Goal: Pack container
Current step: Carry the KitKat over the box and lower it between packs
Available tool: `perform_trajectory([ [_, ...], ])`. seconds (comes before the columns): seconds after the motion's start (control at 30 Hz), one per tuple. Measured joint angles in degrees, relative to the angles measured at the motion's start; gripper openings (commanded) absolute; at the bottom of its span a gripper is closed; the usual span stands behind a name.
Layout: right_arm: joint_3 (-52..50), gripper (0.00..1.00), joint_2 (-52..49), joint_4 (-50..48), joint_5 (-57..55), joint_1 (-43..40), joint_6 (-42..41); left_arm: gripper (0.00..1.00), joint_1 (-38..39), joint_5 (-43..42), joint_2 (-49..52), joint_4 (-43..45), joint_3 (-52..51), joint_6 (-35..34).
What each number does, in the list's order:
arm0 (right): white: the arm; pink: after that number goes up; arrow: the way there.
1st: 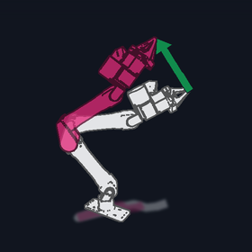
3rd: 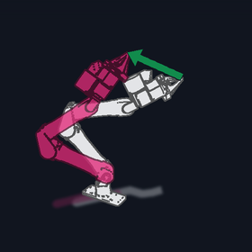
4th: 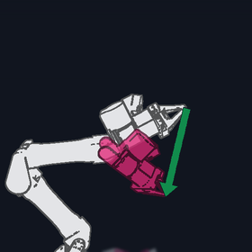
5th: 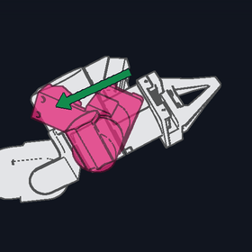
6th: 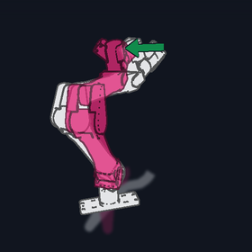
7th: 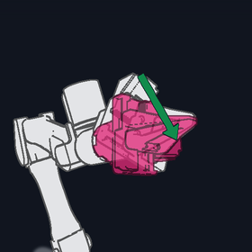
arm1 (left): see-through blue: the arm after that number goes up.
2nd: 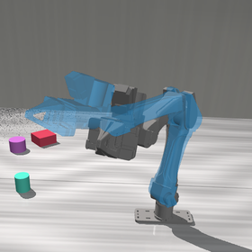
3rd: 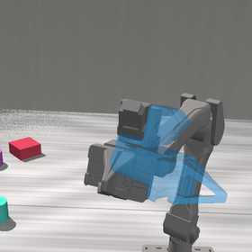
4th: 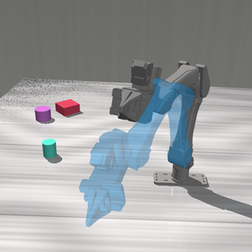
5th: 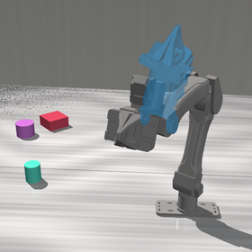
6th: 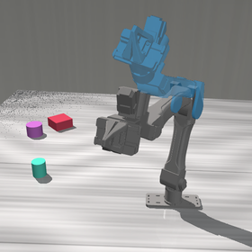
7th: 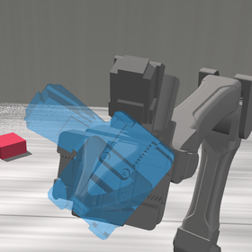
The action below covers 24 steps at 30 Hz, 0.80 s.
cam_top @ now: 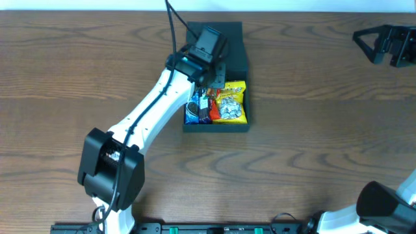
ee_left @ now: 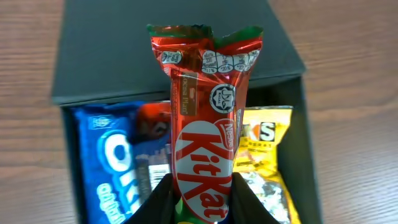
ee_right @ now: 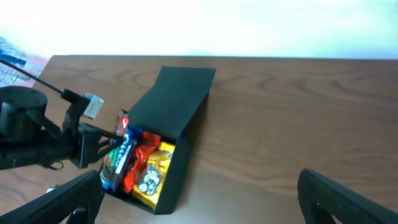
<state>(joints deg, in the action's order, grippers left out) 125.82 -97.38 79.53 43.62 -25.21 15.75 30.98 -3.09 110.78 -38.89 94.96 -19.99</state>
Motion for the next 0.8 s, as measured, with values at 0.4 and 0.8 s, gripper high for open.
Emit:
perform_trajectory([
  [0.4, 0.00, 0.99, 0.00, -0.31, -0.02, 0.00, -0.11, 0.06, 1.51, -1.29, 6.45, -0.31, 0.00, -5.55],
  [0.8, 0.00, 0.99, 0.00, -0.31, 0.00, 0.00, -0.13, 0.06, 1.70, -1.29, 6.45, -3.76, 0.00, -10.27],
])
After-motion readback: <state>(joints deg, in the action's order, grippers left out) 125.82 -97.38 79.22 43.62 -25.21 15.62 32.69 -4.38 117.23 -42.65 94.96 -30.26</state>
